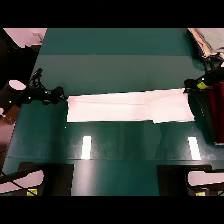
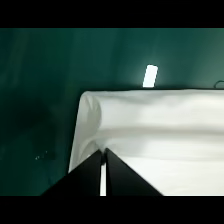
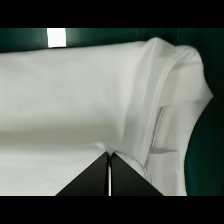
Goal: Fold the shirts.
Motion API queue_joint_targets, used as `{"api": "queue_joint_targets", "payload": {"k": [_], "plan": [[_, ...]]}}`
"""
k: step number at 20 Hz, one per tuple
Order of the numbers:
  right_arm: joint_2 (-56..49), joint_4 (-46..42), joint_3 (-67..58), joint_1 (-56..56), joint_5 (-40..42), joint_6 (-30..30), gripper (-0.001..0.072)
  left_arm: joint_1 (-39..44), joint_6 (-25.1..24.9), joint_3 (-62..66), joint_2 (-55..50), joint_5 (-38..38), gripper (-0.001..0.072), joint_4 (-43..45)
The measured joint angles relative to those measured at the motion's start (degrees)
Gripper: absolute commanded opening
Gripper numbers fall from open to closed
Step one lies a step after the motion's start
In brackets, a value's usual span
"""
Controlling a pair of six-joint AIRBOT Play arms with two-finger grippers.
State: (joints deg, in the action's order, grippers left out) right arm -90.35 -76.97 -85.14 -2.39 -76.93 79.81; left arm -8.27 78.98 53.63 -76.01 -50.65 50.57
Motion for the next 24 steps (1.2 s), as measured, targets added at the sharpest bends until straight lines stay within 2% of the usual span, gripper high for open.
{"api": "queue_joint_targets", "payload": {"k": [1,2,3,4,5,8,9,10,11,14,18,24], "plan": [[-0.7,0.5,-0.8,0.0,0.5,0.2,0.0021,0.0,0.0,0.1,-0.1,0.5,0.0088,0.0],[-1.3,1.5,-1.5,0.1,1.1,0.4,0.0185,0.0,0.0,0.1,-0.2,0.9,0.0404,-0.1],[-1.7,2.4,-2.2,0.2,1.9,0.5,0.0489,0.0,0.0,0.2,-0.3,1.3,0.0698,-0.5],[-2.1,3.7,-3.0,0.2,2.6,0.6,0.0581,-0.1,0.0,0.4,-0.3,1.4,0.0647,-1.1],[-2.2,5.2,-4.0,0.2,3.3,0.5,0.0581,0.0,0.1,0.9,-0.4,1.4,0.0612,-1.9],[-2.6,8.1,-8.2,-0.9,2.1,0.3,0.058,0.0,0.1,4.3,-0.1,-0.7,0.061,-3.7],[-2.6,8.7,-9.4,-1.7,0.5,-0.3,0.0581,0.0,0.1,5.7,-0.1,-2.2,0.0494,-4.1],[-2.7,9.4,-10.2,-2.8,-1.7,-0.9,0.0581,0.0,0.1,7.1,0.0,-4.2,0.0217,-4.2],[-2.7,9.9,-10.5,-4.2,-3.6,-1.5,0.0581,0.0,0.1,8.2,0.0,-6.2,0.0034,-4.6],[-2.8,12.0,-8.1,-9.2,-7.0,-2.4,0.0595,0.0,-1.1,10.0,0.1,-10.2,0.0036,-5.3],[-2.8,14.1,-0.5,-15.3,-7.6,-4.2,0.0596,0.0,-2.0,10.8,0.1,-13.0,0.0036,-5.8],[-3.4,18.8,7.7,-18.5,-1.9,-9.5,0.0595,0.0,-2.3,11.1,0.1,-14.3,0.0035,-6.1]]}}
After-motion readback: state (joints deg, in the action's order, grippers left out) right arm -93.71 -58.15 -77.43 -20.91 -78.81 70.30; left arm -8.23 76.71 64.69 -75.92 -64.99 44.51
